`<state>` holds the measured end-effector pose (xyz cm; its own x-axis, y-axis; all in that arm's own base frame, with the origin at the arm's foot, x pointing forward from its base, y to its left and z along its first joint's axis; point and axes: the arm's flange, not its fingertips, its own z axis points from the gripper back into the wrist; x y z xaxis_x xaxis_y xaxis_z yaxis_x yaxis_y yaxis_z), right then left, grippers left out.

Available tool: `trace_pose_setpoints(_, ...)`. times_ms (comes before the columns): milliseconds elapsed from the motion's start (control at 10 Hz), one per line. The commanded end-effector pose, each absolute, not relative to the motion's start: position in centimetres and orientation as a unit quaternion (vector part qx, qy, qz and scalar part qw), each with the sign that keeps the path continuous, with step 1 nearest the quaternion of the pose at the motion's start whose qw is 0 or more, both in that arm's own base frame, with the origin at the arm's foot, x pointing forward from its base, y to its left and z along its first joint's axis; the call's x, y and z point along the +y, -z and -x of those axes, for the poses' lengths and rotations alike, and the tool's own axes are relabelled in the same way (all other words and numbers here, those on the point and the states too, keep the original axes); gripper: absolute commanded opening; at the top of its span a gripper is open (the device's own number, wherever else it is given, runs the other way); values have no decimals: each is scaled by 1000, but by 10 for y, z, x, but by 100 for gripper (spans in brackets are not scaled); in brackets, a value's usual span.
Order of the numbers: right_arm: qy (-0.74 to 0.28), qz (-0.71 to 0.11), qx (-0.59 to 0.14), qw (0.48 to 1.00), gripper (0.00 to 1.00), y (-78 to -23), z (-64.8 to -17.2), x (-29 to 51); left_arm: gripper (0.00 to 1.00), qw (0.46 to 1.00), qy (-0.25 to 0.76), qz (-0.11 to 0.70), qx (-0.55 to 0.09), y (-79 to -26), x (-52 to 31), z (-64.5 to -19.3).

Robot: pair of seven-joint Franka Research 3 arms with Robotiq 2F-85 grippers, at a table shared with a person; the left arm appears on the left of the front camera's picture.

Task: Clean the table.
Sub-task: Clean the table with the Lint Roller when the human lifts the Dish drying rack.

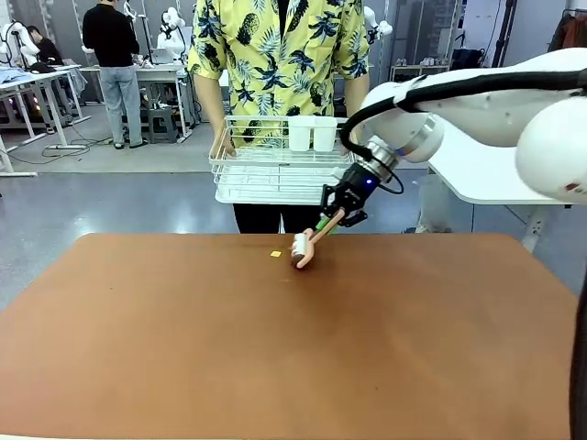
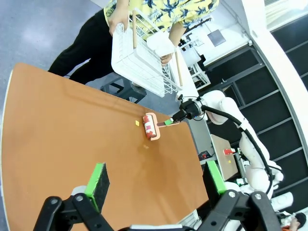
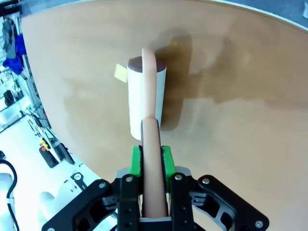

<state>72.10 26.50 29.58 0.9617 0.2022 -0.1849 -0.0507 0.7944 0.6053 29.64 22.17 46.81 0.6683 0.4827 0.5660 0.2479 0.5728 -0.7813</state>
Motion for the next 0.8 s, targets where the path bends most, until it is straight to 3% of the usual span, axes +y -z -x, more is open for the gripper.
trace_pose_setpoints(0, -121, -226, 205, 945, 21, -252, -726, 311, 100, 788, -74, 458, -403, -469, 223, -296)
trace_pose_setpoints(700, -112, -248, 173, 947, 21, -269, -721, 390, 100, 788, -74, 458, -403, -469, 223, -296)
